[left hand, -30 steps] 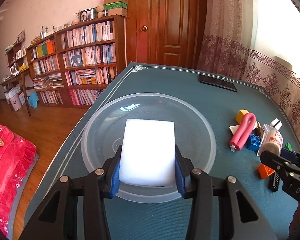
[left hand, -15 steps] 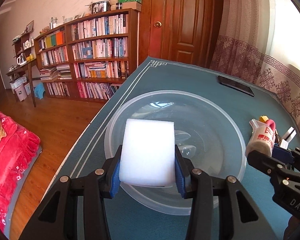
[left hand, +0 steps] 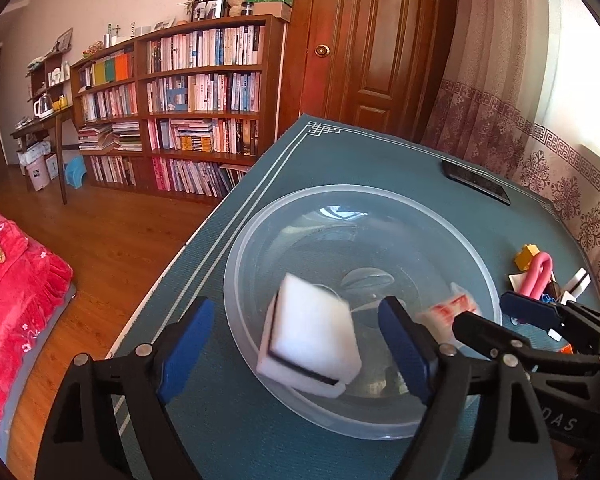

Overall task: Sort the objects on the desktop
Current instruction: 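Carry both held items over the clear bowl and open both tools, then withdraw both tools from the bowl and move toward the remaining bricks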

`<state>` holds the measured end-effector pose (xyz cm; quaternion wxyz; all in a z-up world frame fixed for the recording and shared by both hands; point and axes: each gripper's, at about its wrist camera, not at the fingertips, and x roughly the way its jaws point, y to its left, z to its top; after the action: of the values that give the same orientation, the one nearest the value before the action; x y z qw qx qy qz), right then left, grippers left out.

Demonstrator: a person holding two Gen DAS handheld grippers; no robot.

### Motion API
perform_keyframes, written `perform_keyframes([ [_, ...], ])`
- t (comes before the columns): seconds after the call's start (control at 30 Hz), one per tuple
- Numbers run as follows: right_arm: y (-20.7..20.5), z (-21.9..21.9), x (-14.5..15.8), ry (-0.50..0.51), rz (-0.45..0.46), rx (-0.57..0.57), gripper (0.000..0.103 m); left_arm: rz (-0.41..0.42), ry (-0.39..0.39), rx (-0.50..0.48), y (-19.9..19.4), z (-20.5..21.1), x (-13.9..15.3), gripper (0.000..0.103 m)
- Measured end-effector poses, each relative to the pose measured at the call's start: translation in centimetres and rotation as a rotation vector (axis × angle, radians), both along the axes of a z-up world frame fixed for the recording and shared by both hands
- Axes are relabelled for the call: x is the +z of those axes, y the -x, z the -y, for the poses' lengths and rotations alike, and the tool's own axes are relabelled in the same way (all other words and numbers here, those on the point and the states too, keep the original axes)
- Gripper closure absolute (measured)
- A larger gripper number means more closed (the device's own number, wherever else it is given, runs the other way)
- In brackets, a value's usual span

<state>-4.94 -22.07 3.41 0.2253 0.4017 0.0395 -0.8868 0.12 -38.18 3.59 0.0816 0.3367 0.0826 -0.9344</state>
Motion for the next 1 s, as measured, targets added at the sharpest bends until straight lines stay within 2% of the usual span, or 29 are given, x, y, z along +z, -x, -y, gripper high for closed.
perform_keyframes([
  [0.17,0.1,-0.6,-0.2,0.024,0.017,-0.007,0.033,0.009,-0.011,0.018,0.1,0.4,-0.2,0.016],
  [0.53,-0.5,-1.7,-0.3,0.041,0.025,-0.035,0.033,0.003,0.02,0.025,-0.8,-0.3,0.2,0.015],
  [0.7,-0.8,-2.3,-0.3,0.042,0.027,-0.045,0.033,-0.008,0.037,0.026,-1.3,-0.6,0.5,0.009],
  [0.77,-0.9,-2.6,-0.2,0.044,0.028,-0.049,0.033,-0.017,0.044,0.029,-1.5,-0.8,0.6,0.001],
  [1.0,-1.2,-4.1,-0.1,0.056,0.032,-0.076,0.033,-0.026,0.057,0.016,-1.9,-1.8,1.0,0.001],
])
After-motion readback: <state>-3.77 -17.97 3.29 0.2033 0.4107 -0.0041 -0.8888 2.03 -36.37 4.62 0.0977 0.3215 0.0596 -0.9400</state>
